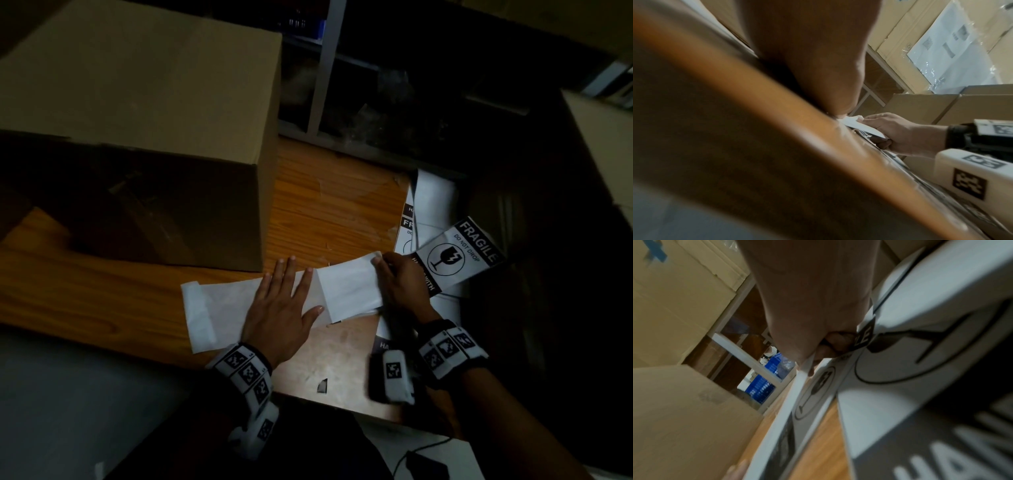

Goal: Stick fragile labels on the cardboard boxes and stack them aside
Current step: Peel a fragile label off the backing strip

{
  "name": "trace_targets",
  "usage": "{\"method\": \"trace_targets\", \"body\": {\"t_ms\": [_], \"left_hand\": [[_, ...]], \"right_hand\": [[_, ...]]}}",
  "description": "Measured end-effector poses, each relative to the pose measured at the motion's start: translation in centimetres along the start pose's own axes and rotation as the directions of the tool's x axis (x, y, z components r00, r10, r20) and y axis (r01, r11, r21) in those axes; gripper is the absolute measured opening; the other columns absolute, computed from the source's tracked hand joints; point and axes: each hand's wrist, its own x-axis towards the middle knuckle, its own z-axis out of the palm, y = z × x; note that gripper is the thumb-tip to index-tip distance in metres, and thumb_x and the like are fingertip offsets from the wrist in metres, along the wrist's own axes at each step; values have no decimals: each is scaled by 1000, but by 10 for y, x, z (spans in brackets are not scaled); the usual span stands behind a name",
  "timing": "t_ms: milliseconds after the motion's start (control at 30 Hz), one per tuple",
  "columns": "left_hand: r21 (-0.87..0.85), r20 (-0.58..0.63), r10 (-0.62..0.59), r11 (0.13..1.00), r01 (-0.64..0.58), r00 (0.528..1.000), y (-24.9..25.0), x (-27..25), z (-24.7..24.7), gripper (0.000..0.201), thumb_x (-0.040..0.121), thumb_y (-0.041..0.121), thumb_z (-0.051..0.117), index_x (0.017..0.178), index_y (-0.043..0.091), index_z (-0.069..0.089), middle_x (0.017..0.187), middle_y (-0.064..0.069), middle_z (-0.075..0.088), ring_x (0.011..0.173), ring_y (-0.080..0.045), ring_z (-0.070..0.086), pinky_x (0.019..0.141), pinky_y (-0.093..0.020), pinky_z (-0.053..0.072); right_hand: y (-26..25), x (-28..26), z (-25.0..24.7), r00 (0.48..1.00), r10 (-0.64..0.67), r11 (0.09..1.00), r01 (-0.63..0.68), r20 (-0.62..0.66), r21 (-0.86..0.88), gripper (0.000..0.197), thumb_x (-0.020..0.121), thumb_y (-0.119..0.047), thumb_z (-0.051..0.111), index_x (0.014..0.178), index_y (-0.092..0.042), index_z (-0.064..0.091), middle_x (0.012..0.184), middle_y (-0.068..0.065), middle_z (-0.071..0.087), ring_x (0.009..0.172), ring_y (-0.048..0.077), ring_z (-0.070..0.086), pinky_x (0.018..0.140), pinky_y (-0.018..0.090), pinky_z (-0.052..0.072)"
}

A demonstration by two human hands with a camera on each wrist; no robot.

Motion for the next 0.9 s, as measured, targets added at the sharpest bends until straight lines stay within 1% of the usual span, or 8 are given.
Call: {"method": "trace_targets", "body": {"t_ms": [133, 367, 433, 533, 633, 733, 833, 900], "left_hand": [[6, 14, 9, 1000, -9, 1000, -1, 0, 0, 83, 85, 67, -6, 156, 24, -3, 162, -9, -13, 150, -25, -11, 118, -39, -11], [-42, 45, 19, 999, -17, 999, -5, -1, -3, 86, 80, 72, -14, 153, 27, -14, 162, -6, -17, 149, -22, -16, 117, -37, -12], [-260, 59, 30, 966, -14, 998, -6, -1, -12, 79, 85, 74, -4, 150, 31, -19, 162, 2, -17, 148, -16, -18, 120, -36, -7], [-667, -52, 18, 743, -49, 998, -3, -4, -39, 73, 94, 65, 33, 149, 39, -8, 159, 17, -7, 148, -6, -11, 120, -31, 5], [-354, -291, 82, 916, -187, 953, 1, -7, -64, 70, 93, 55, 41, 153, 24, 22, 159, 5, 20, 150, -16, 10, 120, -37, 11], [-38, -374, 184, 976, -213, 909, 12, -4, -76, 51, 86, 30, 62, 129, 3, 58, 134, -17, 58, 134, -36, 45, 112, -55, 30], [-172, -410, 178, 948, -267, 894, 30, 7, -67, 44, 88, 18, 51, 124, -6, 60, 126, -22, 62, 122, -38, 56, 104, -48, 36], [-157, -260, 160, 966, -205, 952, 35, 13, -51, 54, 97, 22, 37, 142, -8, 39, 148, -24, 41, 139, -36, 39, 116, -43, 24]], "right_hand": [[-4, -10, -3, 998, 54, 998, -52, -35, 48, 30, 100, -37, 49, 74, -24, 58, 71, 2, 63, 70, 24, 61, 65, 41, 51], [-5, -19, -5, 995, 83, 996, -83, -56, 17, 32, 101, -35, 47, 74, -20, 57, 72, 0, 57, 72, 23, 57, 60, 31, 36], [-4, -19, -5, 995, 78, 997, -79, -55, 0, 32, 102, -34, 46, 74, -22, 53, 71, -2, 54, 71, 22, 56, 60, 30, 32], [-4, -22, -3, 996, 53, 996, -58, -71, -72, 33, 103, -34, 43, 75, -18, 52, 66, -8, 46, 70, 26, 57, 59, 31, 32], [-9, -25, -2, 997, 45, 991, -53, -70, -124, 34, 103, -35, 42, 83, -13, 58, 71, 2, 55, 76, 33, 61, 60, 31, 33], [-16, -27, 0, 994, 75, 983, -88, -86, -162, 34, 103, -34, 42, 97, -7, 63, 89, 16, 68, 86, 36, 64, 63, 33, 38], [-24, -30, 1, 989, 113, 975, -128, -95, -179, 35, 102, -36, 41, 100, -9, 63, 91, 15, 69, 88, 35, 64, 67, 35, 44], [-24, -30, 2, 990, 111, 974, -124, -82, -189, 36, 102, -37, 40, 99, -9, 63, 90, 16, 69, 88, 35, 64, 67, 36, 44]]}}
